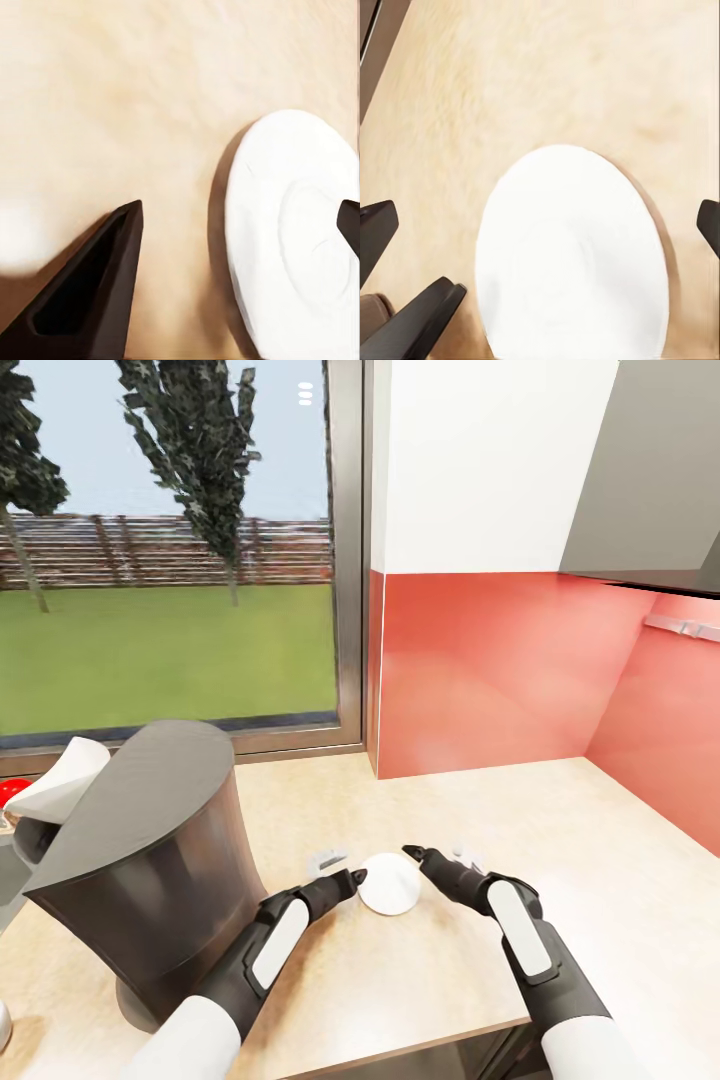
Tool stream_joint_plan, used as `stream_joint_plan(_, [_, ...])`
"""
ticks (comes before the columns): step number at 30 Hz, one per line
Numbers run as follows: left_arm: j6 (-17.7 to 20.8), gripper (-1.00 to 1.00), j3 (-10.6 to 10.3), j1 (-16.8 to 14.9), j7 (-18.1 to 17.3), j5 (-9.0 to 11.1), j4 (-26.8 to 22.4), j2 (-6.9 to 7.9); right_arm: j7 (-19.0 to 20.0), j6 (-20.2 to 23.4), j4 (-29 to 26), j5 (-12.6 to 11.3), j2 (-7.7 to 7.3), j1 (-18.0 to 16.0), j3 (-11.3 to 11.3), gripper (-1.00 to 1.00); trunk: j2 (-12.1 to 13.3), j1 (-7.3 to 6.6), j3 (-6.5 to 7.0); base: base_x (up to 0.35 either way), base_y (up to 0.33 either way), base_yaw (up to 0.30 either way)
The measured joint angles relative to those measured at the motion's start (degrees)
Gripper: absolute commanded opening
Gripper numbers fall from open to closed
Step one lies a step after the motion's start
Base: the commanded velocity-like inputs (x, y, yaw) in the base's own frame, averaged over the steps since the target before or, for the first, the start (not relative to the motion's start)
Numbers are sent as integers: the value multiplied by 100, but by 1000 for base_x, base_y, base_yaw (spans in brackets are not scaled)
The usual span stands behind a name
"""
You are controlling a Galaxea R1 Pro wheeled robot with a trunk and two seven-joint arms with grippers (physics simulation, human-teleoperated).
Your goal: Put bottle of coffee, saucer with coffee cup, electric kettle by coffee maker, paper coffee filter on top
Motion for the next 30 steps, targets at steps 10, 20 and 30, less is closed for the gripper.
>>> stream_joint_plan(10, [4, 100, -33, 4, -19, -3, -51, -63, -3, -14, 52, 7, -13, 0, -344, 100, -1, -1, 0, 0, 0, 0])
stream_joint_plan(20, [-7, 100, -47, 4, -36, 189, -73, -63, 25, -45, 441, -23, 0, -3, -352, 100, -2, -1, 1, 0, 0, 0])
stream_joint_plan(30, [-1, 100, -170, -4, -31, 221, -120, -63, 22, -30, 569, -63, -6, -1, -366, 100, -1, -1, 1, 0, 0, 0])
